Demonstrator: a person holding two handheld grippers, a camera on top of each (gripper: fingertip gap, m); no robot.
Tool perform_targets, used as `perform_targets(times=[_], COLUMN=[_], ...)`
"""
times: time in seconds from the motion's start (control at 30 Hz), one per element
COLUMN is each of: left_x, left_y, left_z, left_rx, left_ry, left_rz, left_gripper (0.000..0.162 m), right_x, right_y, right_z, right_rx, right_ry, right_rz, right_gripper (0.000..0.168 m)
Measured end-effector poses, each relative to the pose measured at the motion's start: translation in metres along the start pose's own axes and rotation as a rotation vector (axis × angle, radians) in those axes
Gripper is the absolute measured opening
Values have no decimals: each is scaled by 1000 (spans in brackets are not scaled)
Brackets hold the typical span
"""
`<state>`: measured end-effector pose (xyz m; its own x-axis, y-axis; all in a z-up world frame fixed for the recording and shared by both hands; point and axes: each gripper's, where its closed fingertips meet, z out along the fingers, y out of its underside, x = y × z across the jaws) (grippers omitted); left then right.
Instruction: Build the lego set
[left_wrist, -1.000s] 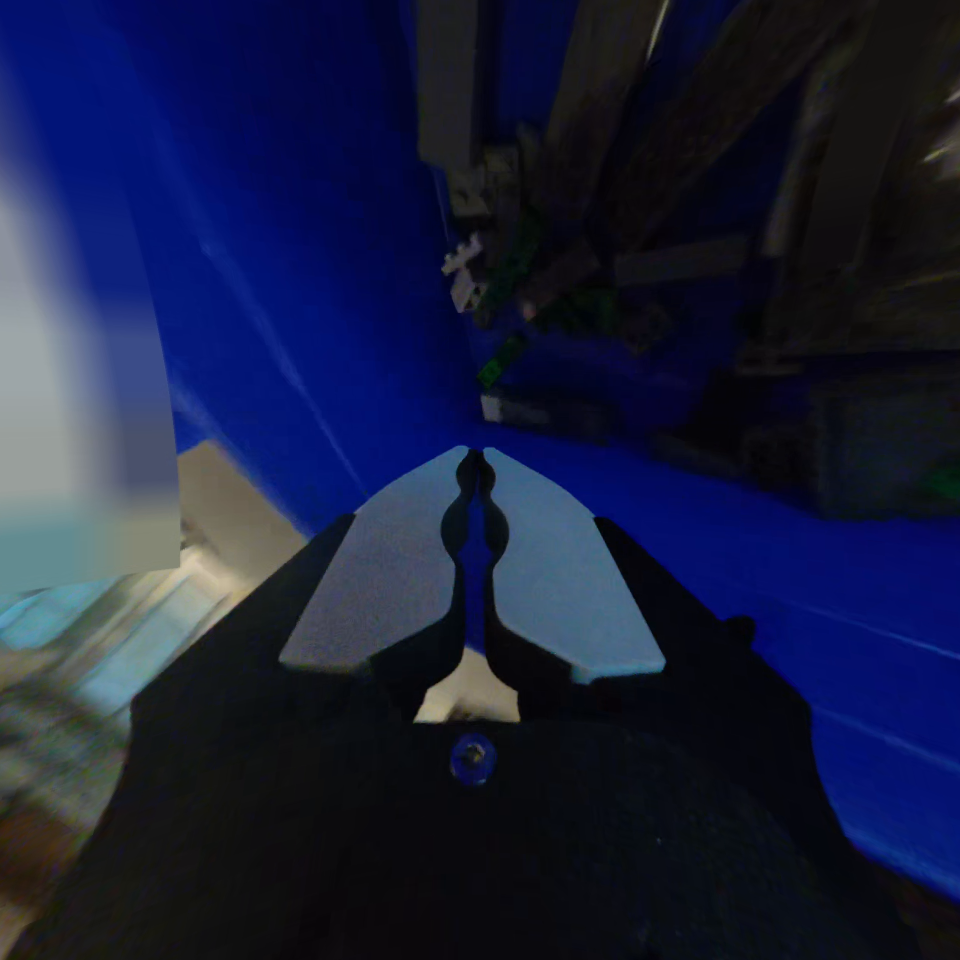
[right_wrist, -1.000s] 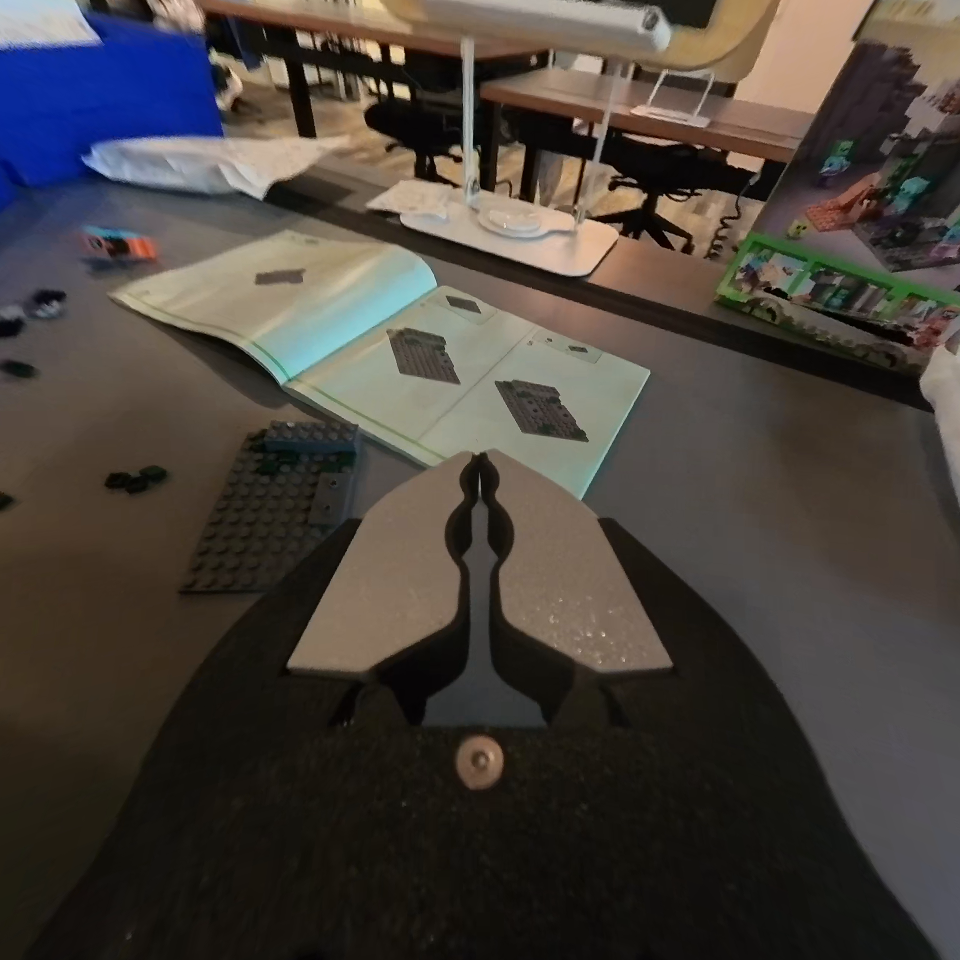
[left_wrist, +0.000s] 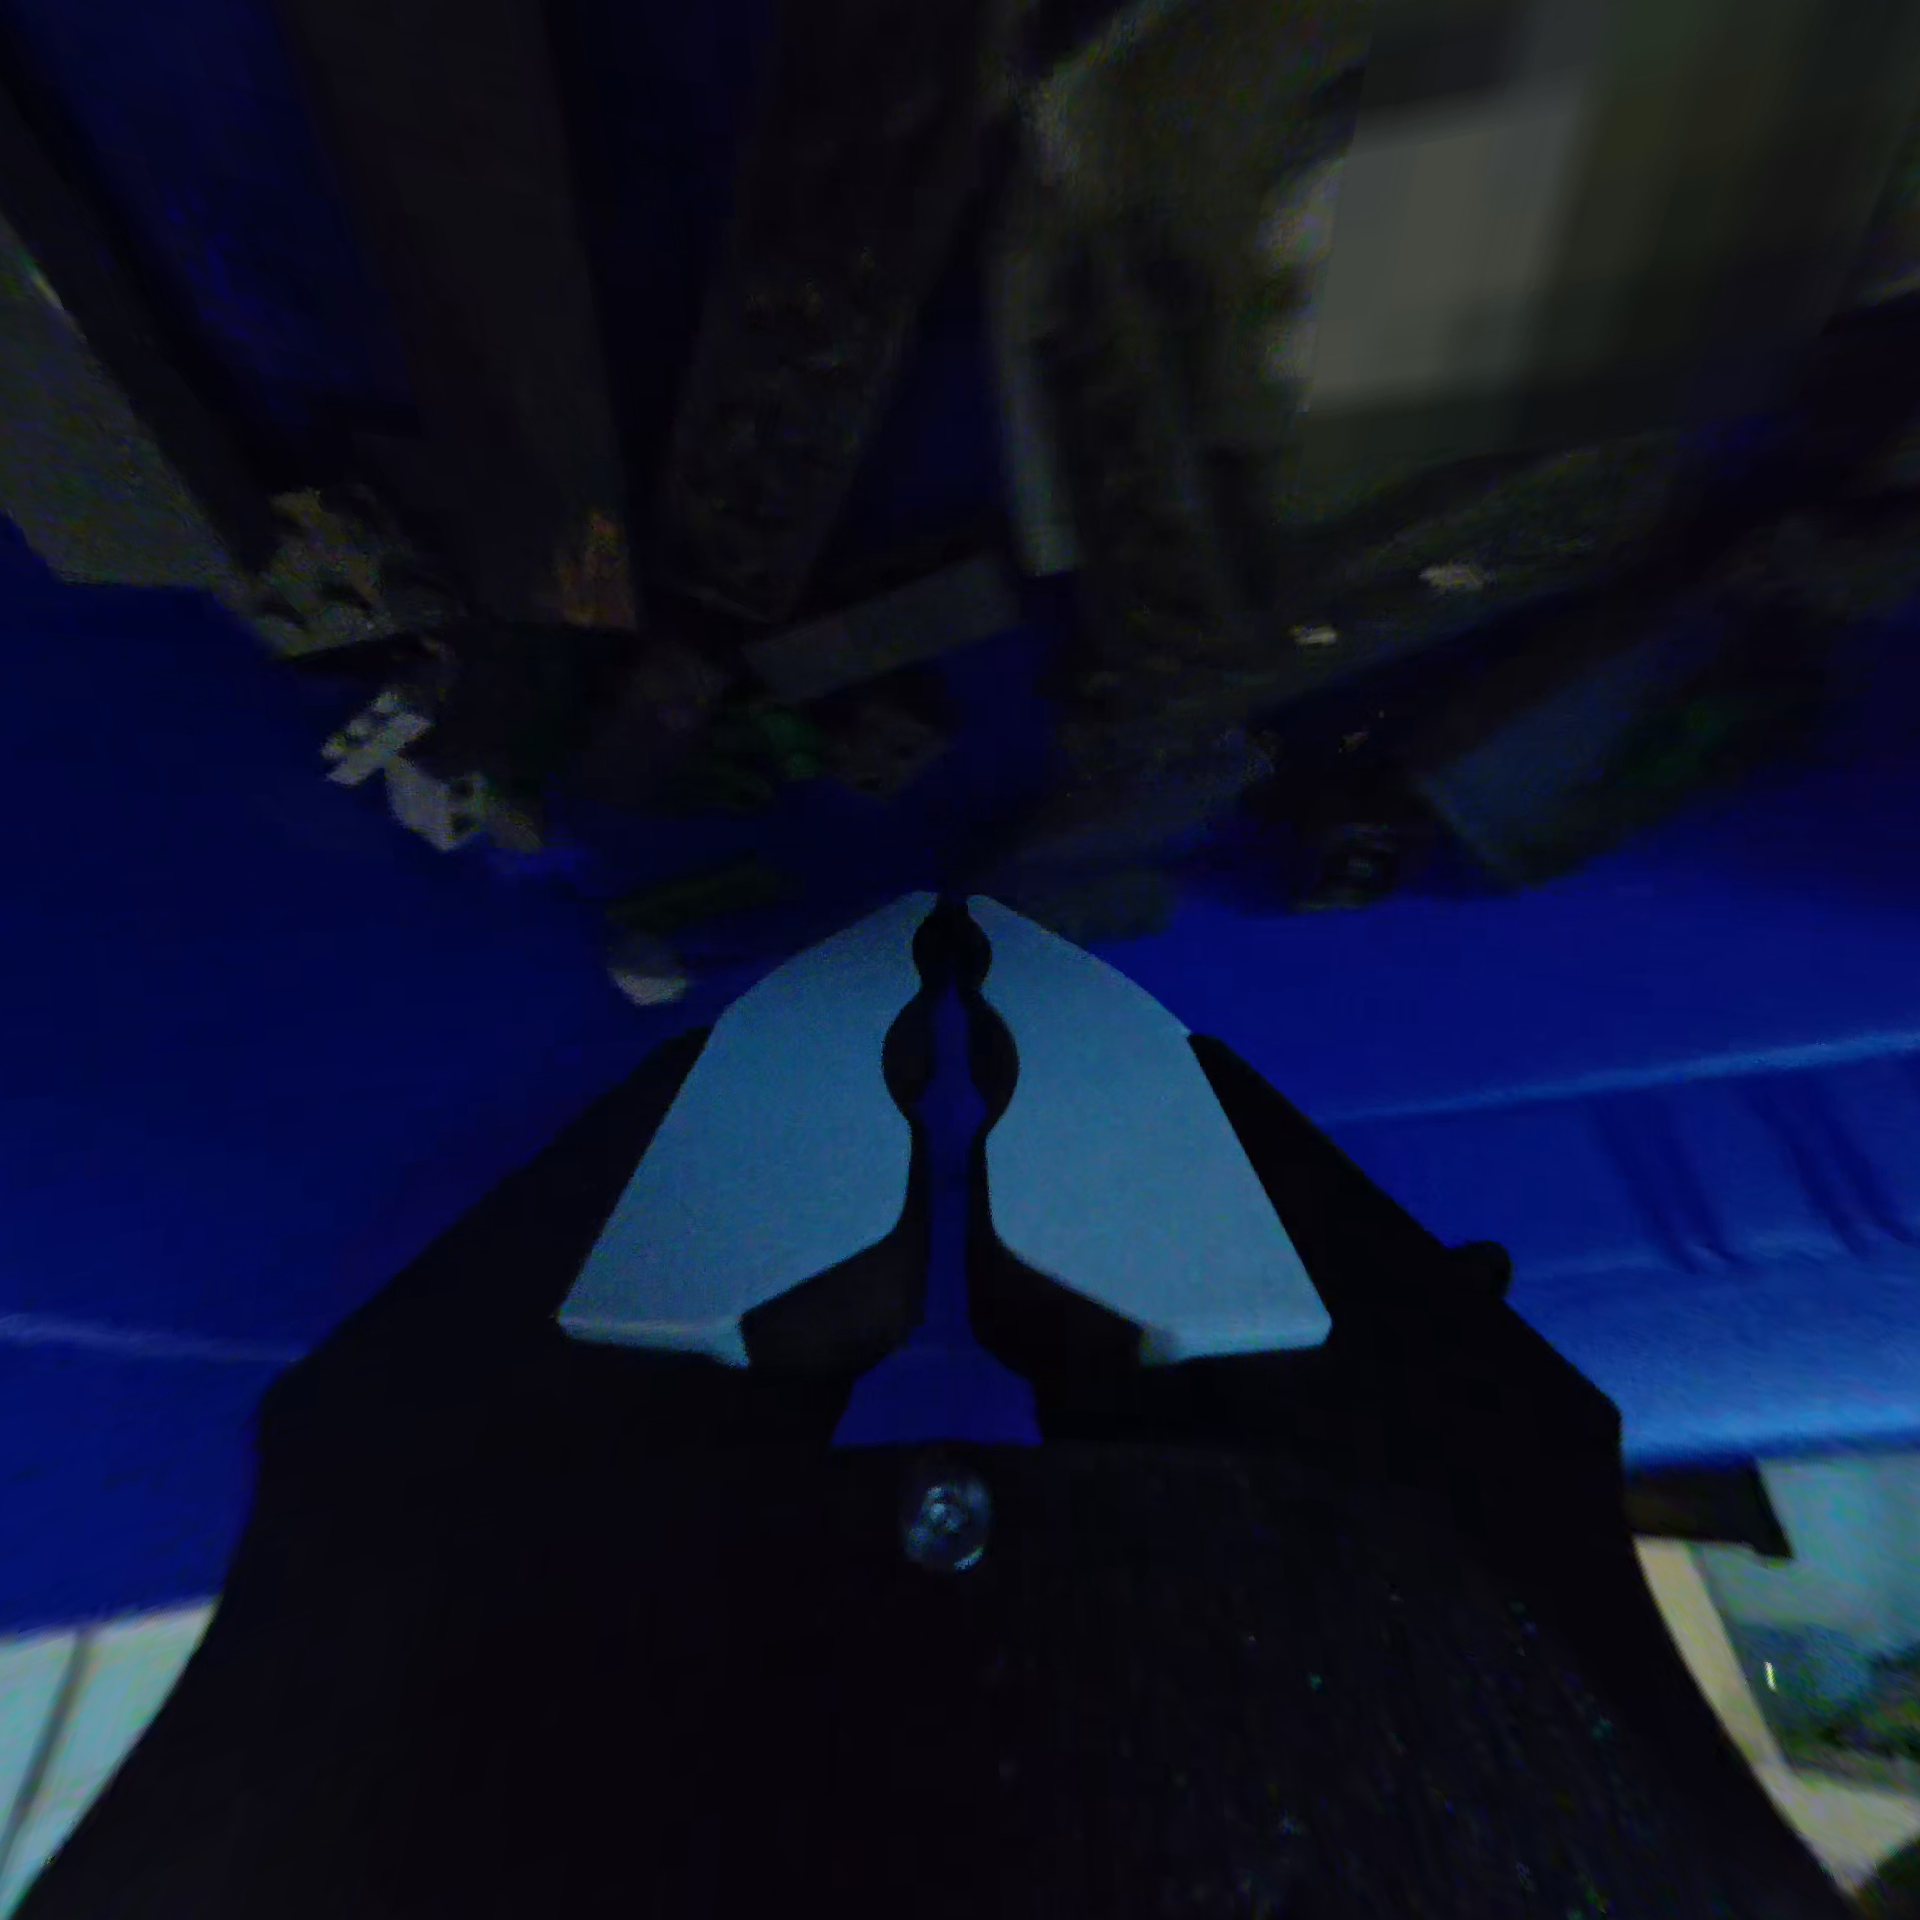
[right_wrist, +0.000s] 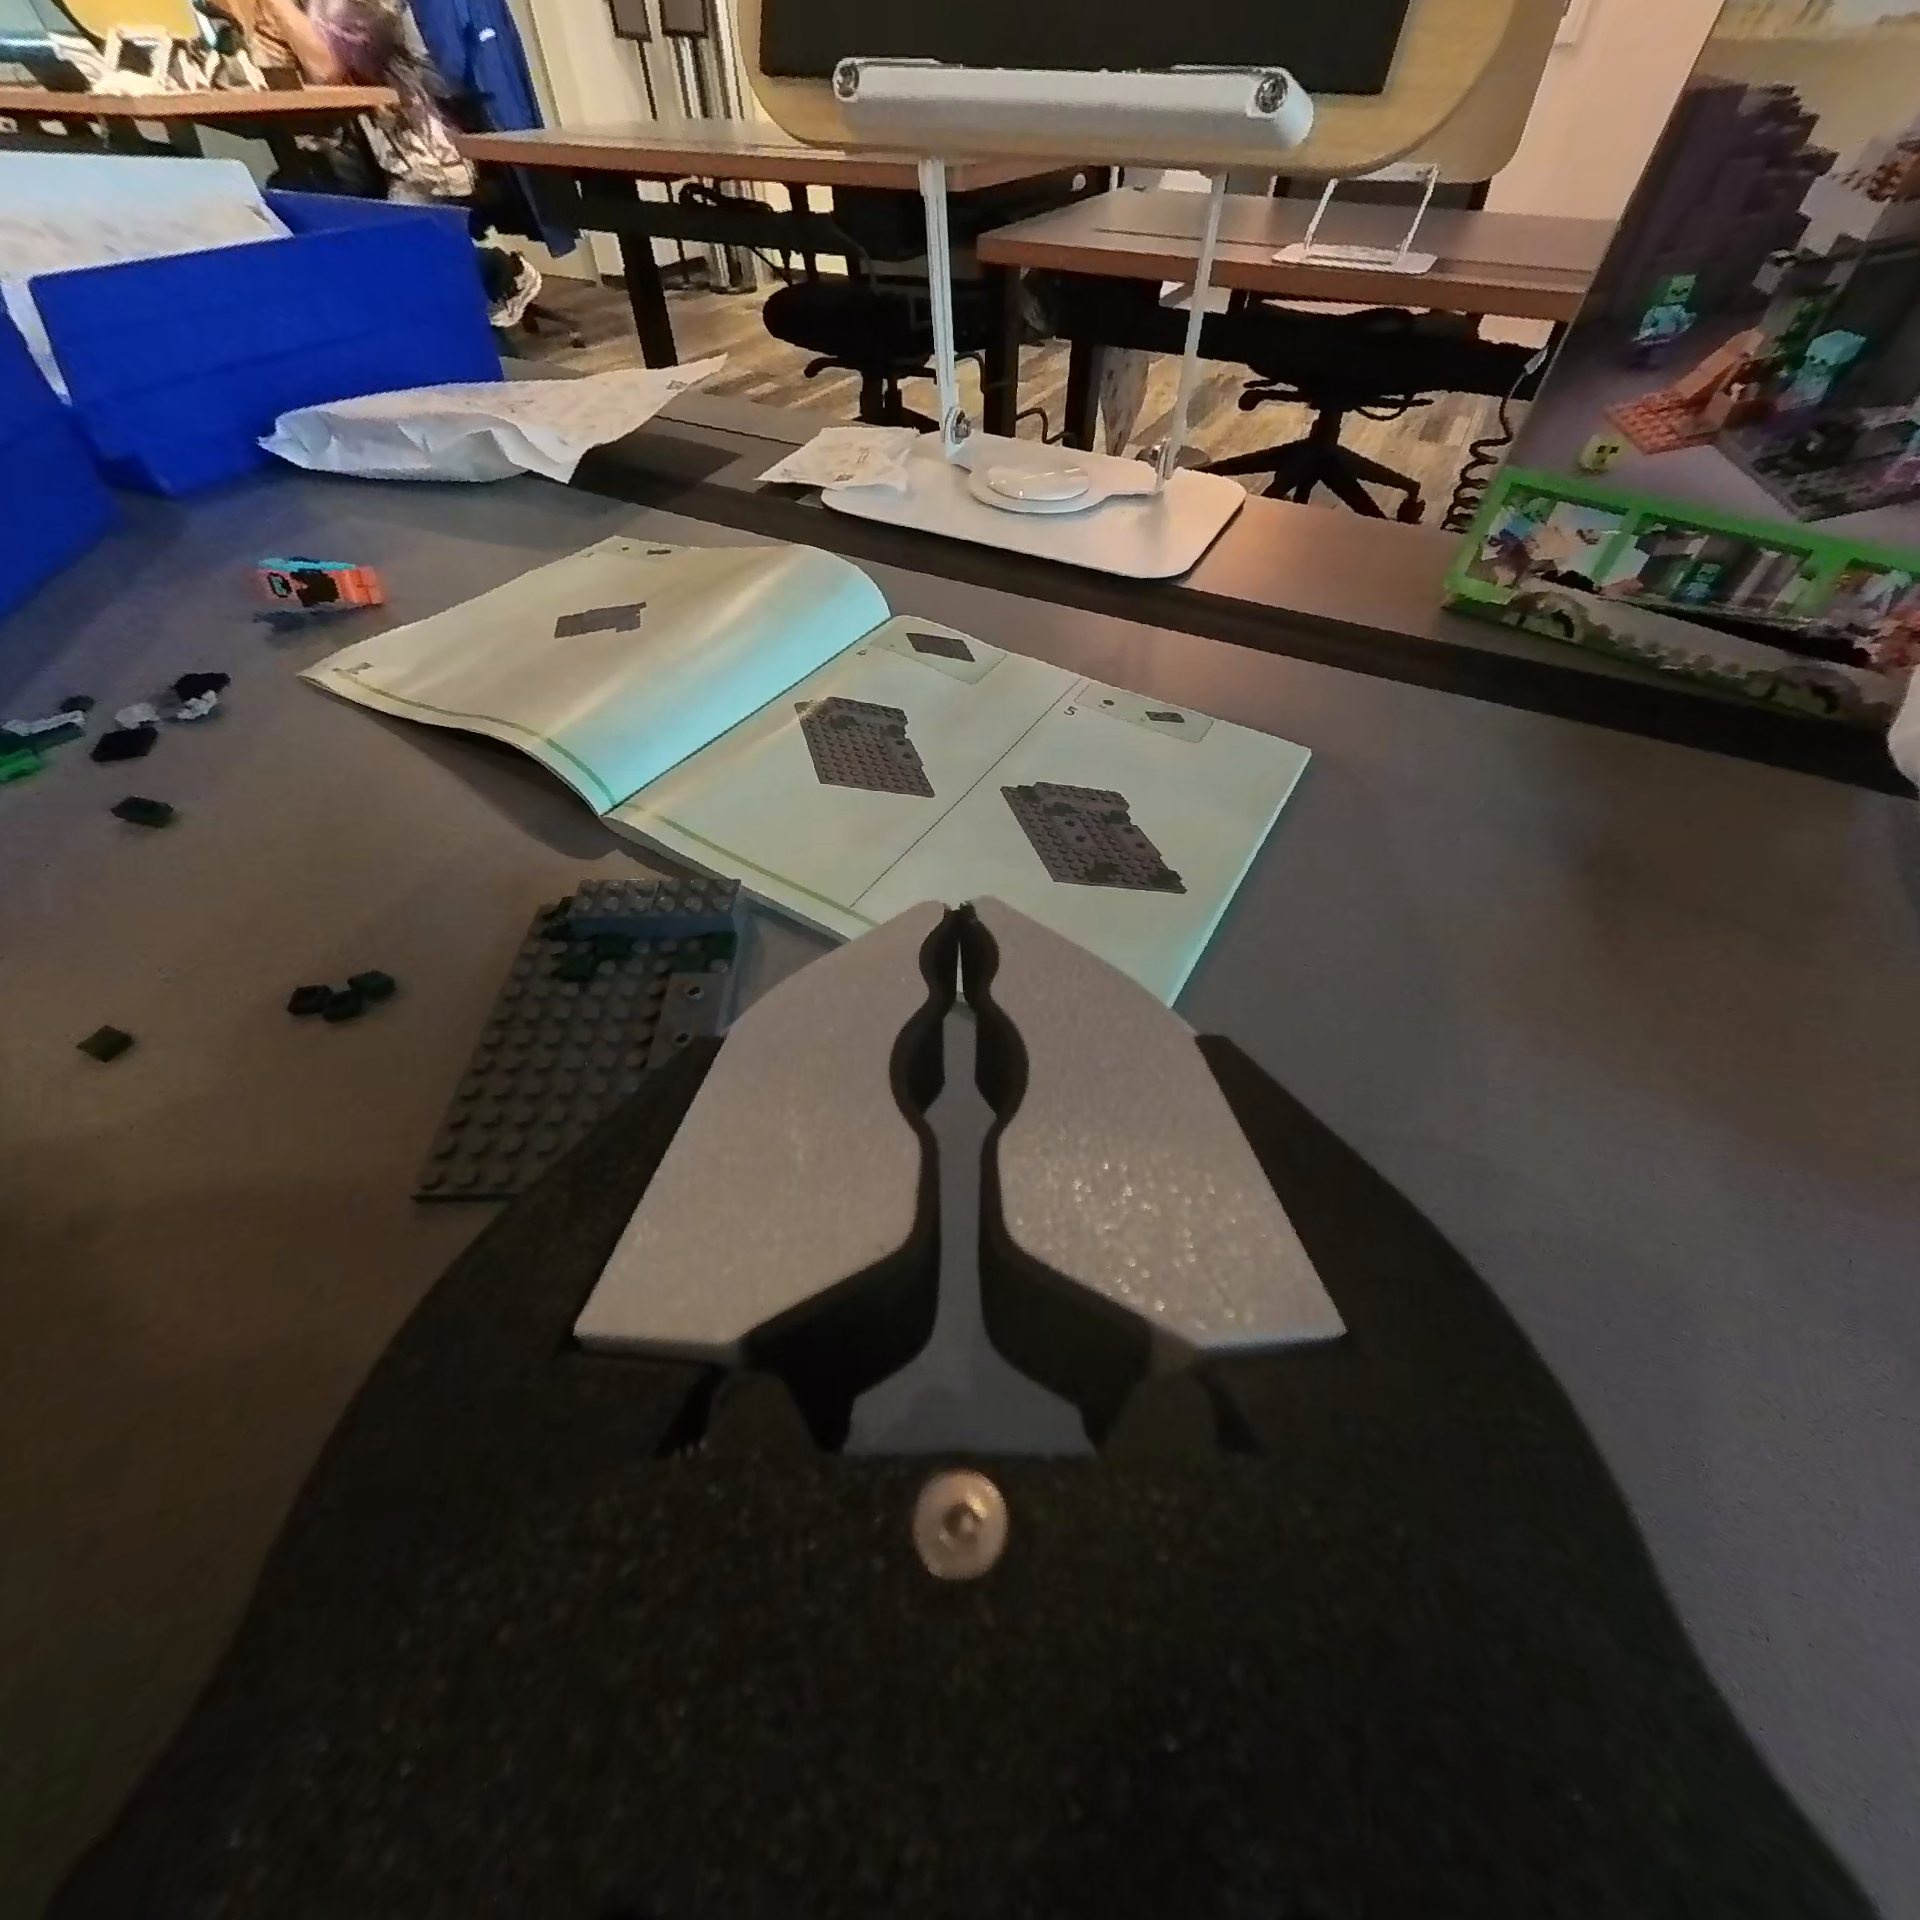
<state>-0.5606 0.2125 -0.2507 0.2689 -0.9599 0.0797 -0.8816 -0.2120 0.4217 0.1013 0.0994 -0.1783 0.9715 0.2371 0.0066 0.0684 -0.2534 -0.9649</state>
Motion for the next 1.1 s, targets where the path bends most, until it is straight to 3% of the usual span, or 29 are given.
perform_targets(times=[0.17,0.33,0.43,0.63,0.9,1.1], left_x=[-27,-58,-63,-64,-63,-57], left_y=[-1,-9,-16,-24,-31,-47], left_z=[-35,-58,-57,-51,-46,-31], left_rx=[168,309,319,323,319,350], left_ry=[-170,-372,-413,-394,-386,-295], left_rz=[-76,-115,-96,-67,-53,-86], left_gripper=[1,19,25,30,24,24], right_x=[0,-1,-1,0,0,0], right_y=[0,0,0,0,1,1], right_z=[0,0,0,0,1,1], right_rx=[1,1,-1,-2,-5,-5], right_ry=[-2,-3,-2,0,-1,0], right_rz=[-3,-6,-7,-1,-2,-2], right_gripper=[0,0,0,0,0,0])
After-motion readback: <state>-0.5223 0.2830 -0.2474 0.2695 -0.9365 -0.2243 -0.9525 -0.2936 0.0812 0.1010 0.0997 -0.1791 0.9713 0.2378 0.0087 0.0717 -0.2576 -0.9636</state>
